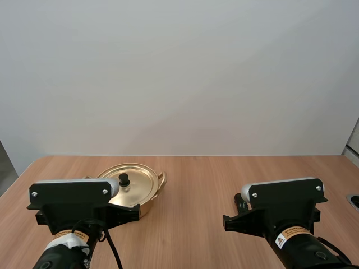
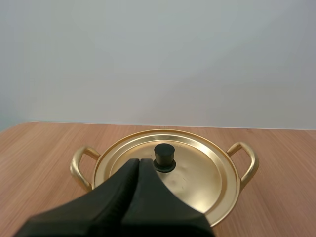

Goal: Open the pot, put the car inside, and close it

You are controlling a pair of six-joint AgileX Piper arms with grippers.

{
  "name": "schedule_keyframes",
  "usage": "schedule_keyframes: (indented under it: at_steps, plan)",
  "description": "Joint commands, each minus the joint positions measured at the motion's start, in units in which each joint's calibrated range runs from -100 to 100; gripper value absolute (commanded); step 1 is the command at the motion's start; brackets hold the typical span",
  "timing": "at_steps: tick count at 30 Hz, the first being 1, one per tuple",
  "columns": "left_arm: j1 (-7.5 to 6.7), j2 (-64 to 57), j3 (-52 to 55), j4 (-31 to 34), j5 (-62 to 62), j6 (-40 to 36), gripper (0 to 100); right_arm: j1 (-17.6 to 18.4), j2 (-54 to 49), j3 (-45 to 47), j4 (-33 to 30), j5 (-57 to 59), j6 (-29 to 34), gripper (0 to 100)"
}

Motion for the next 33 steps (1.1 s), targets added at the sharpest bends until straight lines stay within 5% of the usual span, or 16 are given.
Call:
schedule_keyframes:
  at_steps: [1,17,25,33]
  plan:
    - [0.04,0.0,0.0,0.03,-0.03,0.06,0,0.05,0.07,0.0,0.01,0.01,-0.02,0]
    - [0.04,0.0,0.0,0.44,-0.7,0.09,0,0.05,0.07,0.0,4.45,0.01,-0.02,0]
    - [0.04,0.0,-1.25,0.96,-17.36,2.59,0,0.05,0.07,0.0,-4.19,-16.95,-0.02,0]
    - [0.04,0.0,-13.19,1.85,-15.28,2.64,0,0.05,0.07,0.0,10.07,-38.83,-0.02,0]
